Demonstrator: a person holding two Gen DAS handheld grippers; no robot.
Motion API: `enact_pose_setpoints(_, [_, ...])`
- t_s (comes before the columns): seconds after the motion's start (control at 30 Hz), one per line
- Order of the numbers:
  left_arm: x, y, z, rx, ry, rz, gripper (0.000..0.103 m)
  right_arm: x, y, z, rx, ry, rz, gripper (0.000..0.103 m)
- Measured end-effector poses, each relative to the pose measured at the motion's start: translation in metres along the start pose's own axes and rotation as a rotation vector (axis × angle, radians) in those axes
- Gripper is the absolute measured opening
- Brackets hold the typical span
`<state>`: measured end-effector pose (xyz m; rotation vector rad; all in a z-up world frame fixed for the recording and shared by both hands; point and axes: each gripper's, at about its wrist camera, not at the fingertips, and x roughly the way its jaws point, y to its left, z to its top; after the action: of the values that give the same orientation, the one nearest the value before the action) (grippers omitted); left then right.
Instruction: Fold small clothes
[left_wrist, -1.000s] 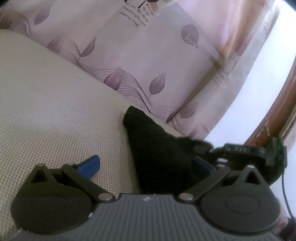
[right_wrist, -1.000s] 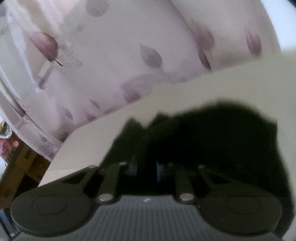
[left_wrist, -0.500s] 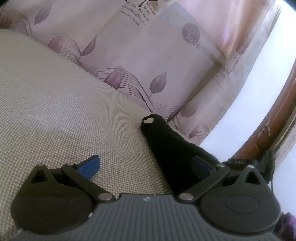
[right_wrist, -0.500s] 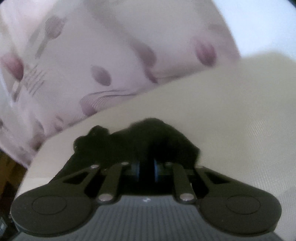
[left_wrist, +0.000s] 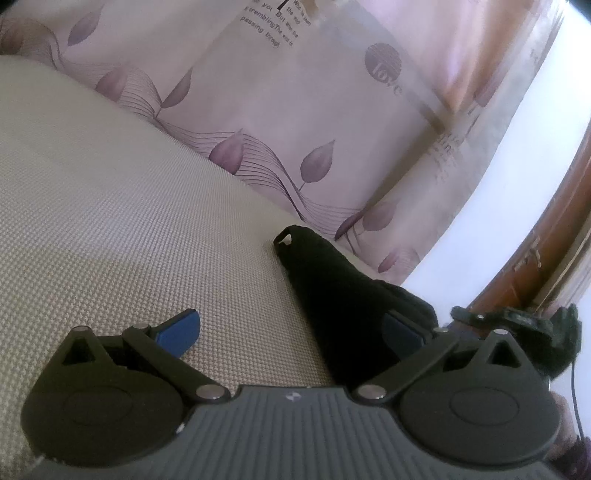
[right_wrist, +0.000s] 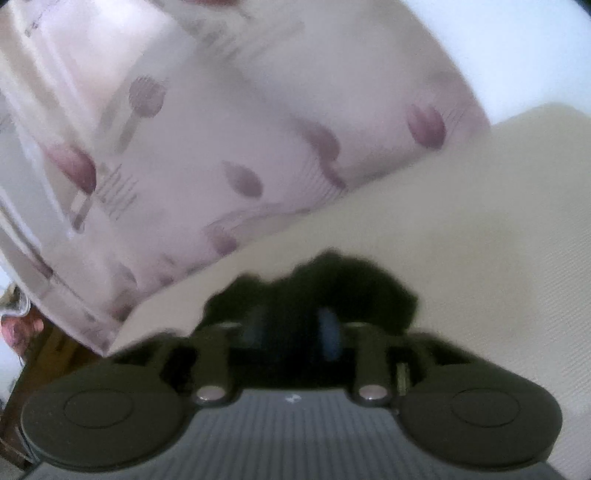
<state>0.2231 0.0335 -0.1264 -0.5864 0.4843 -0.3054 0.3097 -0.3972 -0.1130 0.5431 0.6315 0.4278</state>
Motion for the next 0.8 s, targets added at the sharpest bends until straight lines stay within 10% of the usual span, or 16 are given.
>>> enact_pose_setpoints(0.07, [0.000,0.000,0.000,0.002,-0.001,0.000,0.103,0.003,0.005,-0.011,-0.027,0.011,-0.019,0.095])
enact_pose_setpoints(0.3, [0.002,0.001,0.001,0.001,0.002,0.005,0.103,0.016,0.029,-0.036,-0.156,0.055,-0.066,0.092])
enact_pose_setpoints(0.33, [0.002,0.001,0.001,0.002,0.003,0.006,0.103,0.020,0.035,-0.039,-0.185,0.068,-0.074,0.089])
enact_pose_setpoints(0.4, [0.002,0.001,0.001,0.002,0.002,0.009,0.103,0.030,0.046,-0.044,-0.245,0.093,-0.095,0.036])
enact_pose_setpoints(0.47, [0.001,0.003,0.001,0.001,0.000,0.012,0.103,0.030,0.049,-0.043,-0.268,0.078,-0.123,0.022])
enact_pose_setpoints(0.67, [0.001,0.004,0.001,0.000,0.000,0.014,0.103,-0.013,0.035,-0.017,-0.256,-0.025,-0.142,0.016])
enact_pose_setpoints(0.8, [0.001,0.004,0.001,0.002,0.000,0.015,0.103,0.003,0.010,-0.027,-0.227,0.083,-0.179,0.016])
